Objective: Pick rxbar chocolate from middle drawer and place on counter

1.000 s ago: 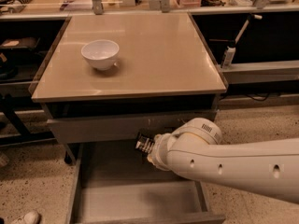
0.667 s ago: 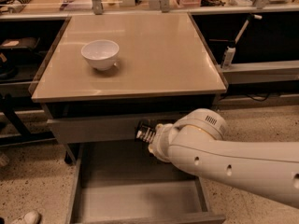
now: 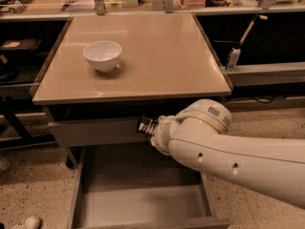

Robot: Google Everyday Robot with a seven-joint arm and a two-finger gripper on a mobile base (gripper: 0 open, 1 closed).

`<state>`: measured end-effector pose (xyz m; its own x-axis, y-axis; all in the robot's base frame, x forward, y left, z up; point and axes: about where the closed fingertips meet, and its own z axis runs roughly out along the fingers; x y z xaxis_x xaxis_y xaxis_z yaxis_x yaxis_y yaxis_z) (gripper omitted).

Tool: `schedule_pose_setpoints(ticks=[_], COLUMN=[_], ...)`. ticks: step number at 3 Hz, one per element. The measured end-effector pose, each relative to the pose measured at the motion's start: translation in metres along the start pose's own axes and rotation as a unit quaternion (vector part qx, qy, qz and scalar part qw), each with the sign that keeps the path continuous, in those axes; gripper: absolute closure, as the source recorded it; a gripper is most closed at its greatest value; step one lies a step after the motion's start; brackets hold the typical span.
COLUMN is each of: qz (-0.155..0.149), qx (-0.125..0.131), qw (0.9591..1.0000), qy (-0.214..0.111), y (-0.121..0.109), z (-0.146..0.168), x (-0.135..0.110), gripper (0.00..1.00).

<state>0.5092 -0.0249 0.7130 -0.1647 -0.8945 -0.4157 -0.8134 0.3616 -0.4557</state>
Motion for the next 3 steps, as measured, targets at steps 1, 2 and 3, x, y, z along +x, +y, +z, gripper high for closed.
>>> schedule_pose_setpoints(ticks=[1, 2, 3], qz=[-0.006, -0.015, -0.030], qx=[0.019, 0.050, 0.082], qw=[0.9998, 0.9986, 0.9962], qy=[-0.003, -0.002, -0.006], y=[-0.011, -0.030, -0.053], z=[-0.016, -0.046, -0.079], x=[-0.006, -0.020, -0.039], gripper=[1.00, 1.00, 1.00])
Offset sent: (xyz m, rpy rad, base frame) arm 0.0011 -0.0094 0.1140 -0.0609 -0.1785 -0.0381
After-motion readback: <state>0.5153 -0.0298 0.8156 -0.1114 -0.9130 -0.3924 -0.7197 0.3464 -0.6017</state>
